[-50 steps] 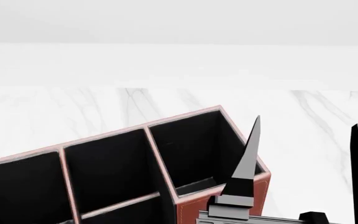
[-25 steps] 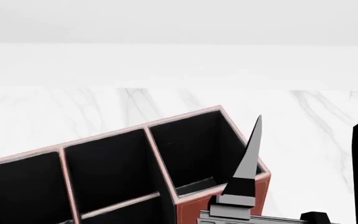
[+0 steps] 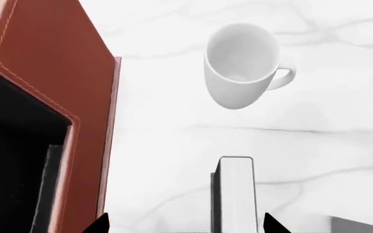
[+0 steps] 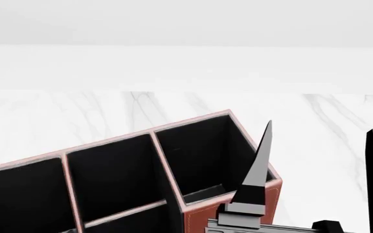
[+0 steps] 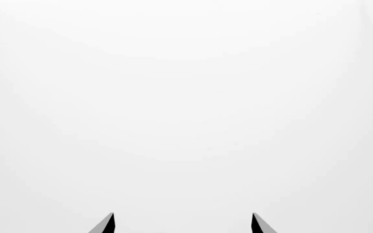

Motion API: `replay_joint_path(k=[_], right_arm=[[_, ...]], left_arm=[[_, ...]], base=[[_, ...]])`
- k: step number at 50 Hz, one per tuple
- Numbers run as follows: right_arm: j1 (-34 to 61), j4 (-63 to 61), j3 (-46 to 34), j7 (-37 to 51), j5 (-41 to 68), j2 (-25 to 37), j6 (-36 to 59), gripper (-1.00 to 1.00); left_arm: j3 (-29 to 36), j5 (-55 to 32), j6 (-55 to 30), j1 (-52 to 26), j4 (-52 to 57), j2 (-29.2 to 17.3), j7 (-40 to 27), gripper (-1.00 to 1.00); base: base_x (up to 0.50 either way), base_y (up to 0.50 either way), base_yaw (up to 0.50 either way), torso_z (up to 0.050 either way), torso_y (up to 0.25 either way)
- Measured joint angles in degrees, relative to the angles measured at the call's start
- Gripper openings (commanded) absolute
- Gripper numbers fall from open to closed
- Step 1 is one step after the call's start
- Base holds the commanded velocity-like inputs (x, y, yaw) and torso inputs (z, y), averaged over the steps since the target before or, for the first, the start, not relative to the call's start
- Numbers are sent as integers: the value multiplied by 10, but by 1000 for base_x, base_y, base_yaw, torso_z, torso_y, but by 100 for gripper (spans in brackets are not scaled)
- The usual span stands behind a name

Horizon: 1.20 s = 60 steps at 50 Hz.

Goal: Pick up the book and place it in the front compartment of the caddy.

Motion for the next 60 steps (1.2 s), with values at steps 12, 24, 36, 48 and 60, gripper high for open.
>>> replay_joint_path(k=[12, 24, 36, 48, 60], right_arm=[[3, 1, -5, 6, 3, 6, -3, 100], [5, 0, -8, 14, 7, 13, -7, 100], [7, 1, -12, 20, 10, 19, -12, 100], [8, 2, -14, 25, 13, 26, -19, 100], [10, 2, -17, 30, 16, 32, -24, 100]], left_arm=[[14, 14, 2, 32, -21, 35, -11, 100], [30, 22, 5, 67, -42, 68, -25, 100], [50, 22, 0, 99, -68, 92, -32, 100], [68, 18, -7, 123, -95, 112, -33, 100], [80, 19, -17, 136, -112, 125, -32, 100]], base=[[0, 0, 0, 0, 0], [0, 0, 0, 0, 0], [0, 0, 0, 0, 0], [0, 0, 0, 0, 0], [0, 0, 0, 0, 0]])
